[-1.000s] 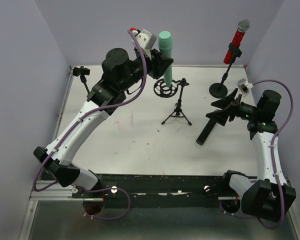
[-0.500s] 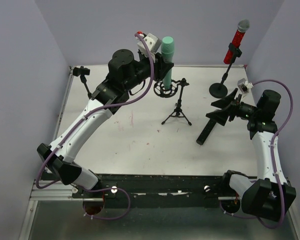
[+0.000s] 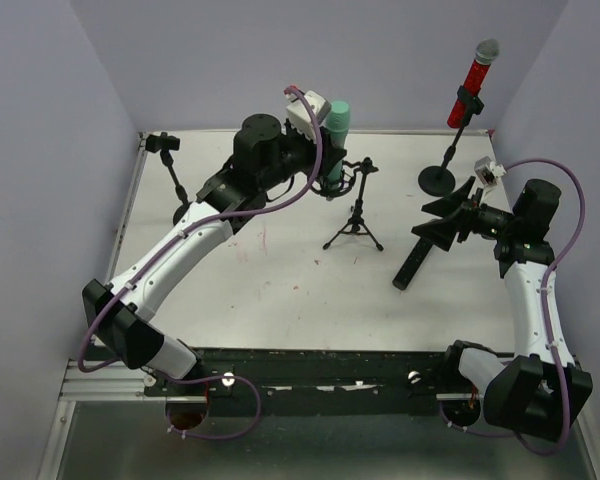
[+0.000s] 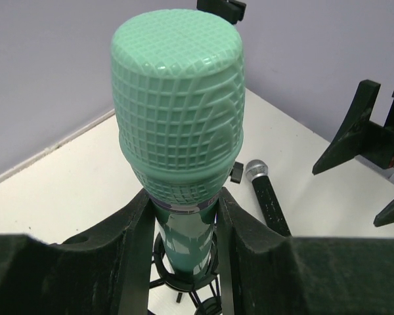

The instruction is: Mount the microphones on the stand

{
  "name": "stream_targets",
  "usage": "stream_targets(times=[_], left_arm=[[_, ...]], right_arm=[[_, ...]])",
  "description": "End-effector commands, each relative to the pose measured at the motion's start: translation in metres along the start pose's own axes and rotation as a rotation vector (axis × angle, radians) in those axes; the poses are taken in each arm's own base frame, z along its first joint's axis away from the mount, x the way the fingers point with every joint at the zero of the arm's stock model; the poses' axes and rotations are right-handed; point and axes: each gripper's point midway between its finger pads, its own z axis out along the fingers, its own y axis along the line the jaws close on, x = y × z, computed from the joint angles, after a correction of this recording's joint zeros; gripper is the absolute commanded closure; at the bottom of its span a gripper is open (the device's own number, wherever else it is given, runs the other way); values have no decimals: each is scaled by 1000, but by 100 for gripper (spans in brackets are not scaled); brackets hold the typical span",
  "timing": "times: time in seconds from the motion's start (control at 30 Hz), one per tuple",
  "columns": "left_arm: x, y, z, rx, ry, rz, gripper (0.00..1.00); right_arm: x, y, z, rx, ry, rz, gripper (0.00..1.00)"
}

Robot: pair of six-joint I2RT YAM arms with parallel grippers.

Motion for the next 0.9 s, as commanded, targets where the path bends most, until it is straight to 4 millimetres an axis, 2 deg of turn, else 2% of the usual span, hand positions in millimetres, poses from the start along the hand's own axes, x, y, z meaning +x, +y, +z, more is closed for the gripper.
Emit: stream_targets(times=[0.0, 0.27, 0.3, 0.37, 0.4, 0.47, 0.5, 0.6, 0.8, 0.87], left_arm=[[3, -5, -4, 30, -24, -5, 100], [32, -5, -6, 42, -1, -34, 100], [33, -3, -7, 34, 1, -36, 96], [34, -2, -9, 22, 1, -43, 70], [32, 0, -11, 8, -4, -47, 47], [26, 1, -17, -13, -18, -52, 23], [22, 2, -20, -23, -27, -52, 16], [12, 5, -31, -51, -32, -51, 2], [0, 9, -55, -87, -25, -32, 2], [3, 10, -67, -98, -17, -21, 2]], right_arm=[[-2, -2, 2, 3, 3, -8, 0], [-2, -1, 2, -1, 5, -5, 0], [-1, -1, 2, -2, 6, 0, 0], [-1, -1, 2, -2, 6, -5, 1], [0, -1, 3, -4, 7, 0, 0], [0, -1, 3, -5, 8, 2, 0], [0, -1, 3, -5, 9, 6, 1], [0, -1, 3, -7, 11, 11, 0], [2, -2, 4, -7, 15, -18, 1], [3, -2, 4, -5, 19, -31, 0]])
